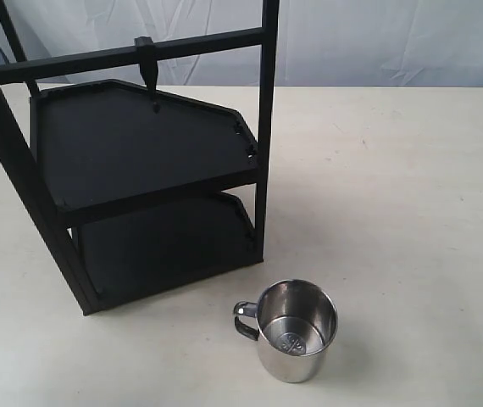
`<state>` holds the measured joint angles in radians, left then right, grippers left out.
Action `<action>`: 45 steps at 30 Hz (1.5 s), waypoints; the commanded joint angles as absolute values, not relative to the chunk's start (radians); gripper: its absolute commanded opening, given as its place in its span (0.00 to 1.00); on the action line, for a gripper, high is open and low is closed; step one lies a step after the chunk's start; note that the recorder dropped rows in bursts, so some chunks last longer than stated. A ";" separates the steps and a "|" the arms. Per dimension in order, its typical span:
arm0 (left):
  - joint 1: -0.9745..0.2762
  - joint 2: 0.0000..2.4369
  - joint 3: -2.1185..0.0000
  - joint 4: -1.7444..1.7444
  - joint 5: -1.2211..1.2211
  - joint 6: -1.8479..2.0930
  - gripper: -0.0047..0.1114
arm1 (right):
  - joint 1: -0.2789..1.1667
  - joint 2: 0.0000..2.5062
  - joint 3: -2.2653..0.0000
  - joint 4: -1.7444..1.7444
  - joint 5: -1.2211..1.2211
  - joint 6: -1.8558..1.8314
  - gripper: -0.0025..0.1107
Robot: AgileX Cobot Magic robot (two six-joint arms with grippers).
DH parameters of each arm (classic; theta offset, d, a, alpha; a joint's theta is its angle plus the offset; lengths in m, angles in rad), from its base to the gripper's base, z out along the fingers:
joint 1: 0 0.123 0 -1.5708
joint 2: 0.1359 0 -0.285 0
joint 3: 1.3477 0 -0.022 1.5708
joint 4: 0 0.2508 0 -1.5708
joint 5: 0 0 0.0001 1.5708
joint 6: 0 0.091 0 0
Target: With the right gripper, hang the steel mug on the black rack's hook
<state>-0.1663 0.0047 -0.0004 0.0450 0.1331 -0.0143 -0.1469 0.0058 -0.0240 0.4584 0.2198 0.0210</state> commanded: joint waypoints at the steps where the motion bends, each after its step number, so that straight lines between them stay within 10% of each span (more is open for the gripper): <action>1: -0.171 0.000 0.000 0.045 0.128 -0.017 0.05 | -0.149 0.000 -0.021 0.957 0.037 0.080 0.03; 14: -0.171 0.000 0.000 0.045 0.128 -0.017 0.05 | -0.149 0.000 -0.027 1.287 -0.146 0.214 0.03; 24: -0.171 0.000 0.000 0.045 0.128 -0.017 0.05 | -0.148 0.002 -0.297 0.840 0.227 -0.009 0.03; 45: -0.171 0.000 0.000 0.045 0.128 -0.017 0.05 | 0.218 1.010 -0.726 0.678 0.903 -0.397 0.03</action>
<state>-0.1663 0.0047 -0.0004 0.0450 0.1331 -0.0143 0.1104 0.9397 -0.7164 0.6818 0.8991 -0.3585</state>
